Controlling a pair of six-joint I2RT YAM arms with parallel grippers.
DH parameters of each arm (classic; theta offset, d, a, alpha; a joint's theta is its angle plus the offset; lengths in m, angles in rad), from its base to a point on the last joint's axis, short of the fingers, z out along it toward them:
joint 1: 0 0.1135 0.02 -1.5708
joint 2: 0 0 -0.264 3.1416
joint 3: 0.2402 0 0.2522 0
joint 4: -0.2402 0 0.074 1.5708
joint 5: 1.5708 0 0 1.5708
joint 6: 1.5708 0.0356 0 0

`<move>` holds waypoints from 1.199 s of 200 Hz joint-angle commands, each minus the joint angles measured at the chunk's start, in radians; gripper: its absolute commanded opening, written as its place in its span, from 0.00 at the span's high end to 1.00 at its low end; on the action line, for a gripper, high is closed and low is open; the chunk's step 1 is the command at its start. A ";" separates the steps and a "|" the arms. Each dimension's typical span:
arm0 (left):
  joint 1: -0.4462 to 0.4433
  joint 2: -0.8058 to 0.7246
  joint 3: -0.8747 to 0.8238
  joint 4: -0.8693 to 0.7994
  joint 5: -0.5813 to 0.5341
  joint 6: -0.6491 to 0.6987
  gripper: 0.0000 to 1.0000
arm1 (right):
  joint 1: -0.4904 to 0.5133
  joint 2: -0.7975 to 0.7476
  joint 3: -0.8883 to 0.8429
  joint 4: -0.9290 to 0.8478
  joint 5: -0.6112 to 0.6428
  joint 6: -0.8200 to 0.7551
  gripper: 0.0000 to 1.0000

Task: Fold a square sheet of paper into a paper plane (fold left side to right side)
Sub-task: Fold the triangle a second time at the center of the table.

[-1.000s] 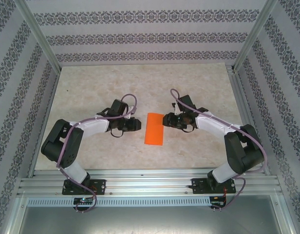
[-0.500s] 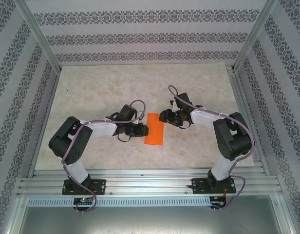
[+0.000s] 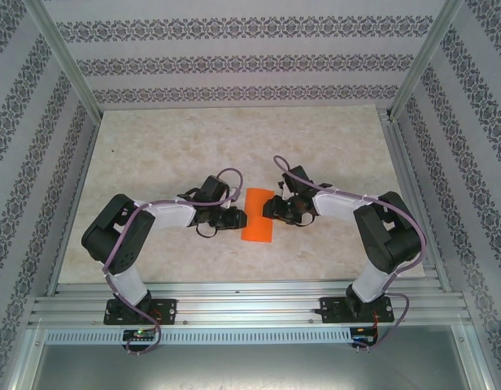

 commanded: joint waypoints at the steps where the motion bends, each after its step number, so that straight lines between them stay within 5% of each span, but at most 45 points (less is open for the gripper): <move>1: -0.024 -0.003 0.003 -0.026 -0.016 0.000 0.69 | 0.017 -0.042 -0.017 -0.020 0.029 0.031 0.52; 162: -0.051 0.016 0.011 -0.049 -0.045 -0.001 0.71 | 0.062 -0.040 -0.017 -0.028 0.051 0.079 0.53; 240: -0.051 0.013 -0.008 -0.071 -0.071 0.007 0.75 | -0.048 0.001 0.089 0.000 0.018 0.000 0.46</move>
